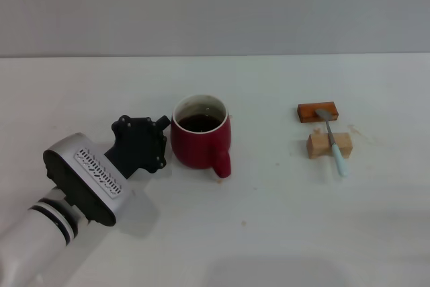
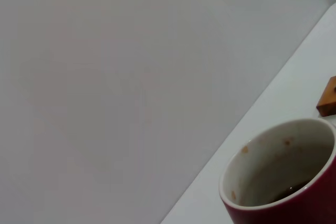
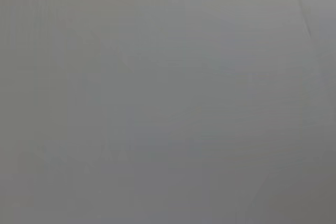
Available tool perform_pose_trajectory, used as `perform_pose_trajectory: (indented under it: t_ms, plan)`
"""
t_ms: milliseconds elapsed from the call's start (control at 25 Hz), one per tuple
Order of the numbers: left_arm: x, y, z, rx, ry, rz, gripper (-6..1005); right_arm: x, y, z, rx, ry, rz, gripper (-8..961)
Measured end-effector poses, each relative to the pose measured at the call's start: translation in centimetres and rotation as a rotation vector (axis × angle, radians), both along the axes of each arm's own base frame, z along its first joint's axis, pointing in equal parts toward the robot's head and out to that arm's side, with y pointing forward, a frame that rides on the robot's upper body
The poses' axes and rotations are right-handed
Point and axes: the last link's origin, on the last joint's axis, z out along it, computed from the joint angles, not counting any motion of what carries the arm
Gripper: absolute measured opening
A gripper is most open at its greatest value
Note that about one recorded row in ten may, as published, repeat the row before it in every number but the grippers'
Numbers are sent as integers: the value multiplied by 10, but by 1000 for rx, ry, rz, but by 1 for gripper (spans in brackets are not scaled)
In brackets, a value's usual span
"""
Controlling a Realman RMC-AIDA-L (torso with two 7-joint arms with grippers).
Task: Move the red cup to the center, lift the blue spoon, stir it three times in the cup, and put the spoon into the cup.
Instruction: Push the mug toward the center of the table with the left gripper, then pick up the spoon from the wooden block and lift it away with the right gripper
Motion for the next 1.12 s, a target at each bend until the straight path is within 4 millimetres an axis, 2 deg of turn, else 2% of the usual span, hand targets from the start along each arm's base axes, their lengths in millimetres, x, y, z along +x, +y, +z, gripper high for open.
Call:
perform_pose_trajectory:
  t_ms: [320,520,600,640,920,960,1080,1120]
  plan:
    - [5,-6,-8,-43,13,-31,11,0,0,0,-1,0,1,754]
    - [-2,-6,1,10,-22,8,12,0,-1,0,-1,0,-2,754]
    - [-13,-6,19,112,-106,74,13,0,-1,-1,-4,-1,-1,755]
    - [-13,-6,19,112,-106,74,13,0,-1,-1,-8,0,2,755]
    - [-45,-21,75,367,-473,233,14,-7,0,-12,-63,6,34,755]
    - [-45,-21,75,367,-473,233,14,-9,0,-14,-75,8,40,755]
    - [-64,-32,97,481,-604,306,15,-14,-1,-22,-122,7,69,755]
    - [-64,-32,97,481,-604,306,15,-15,-1,-25,-136,6,78,755]
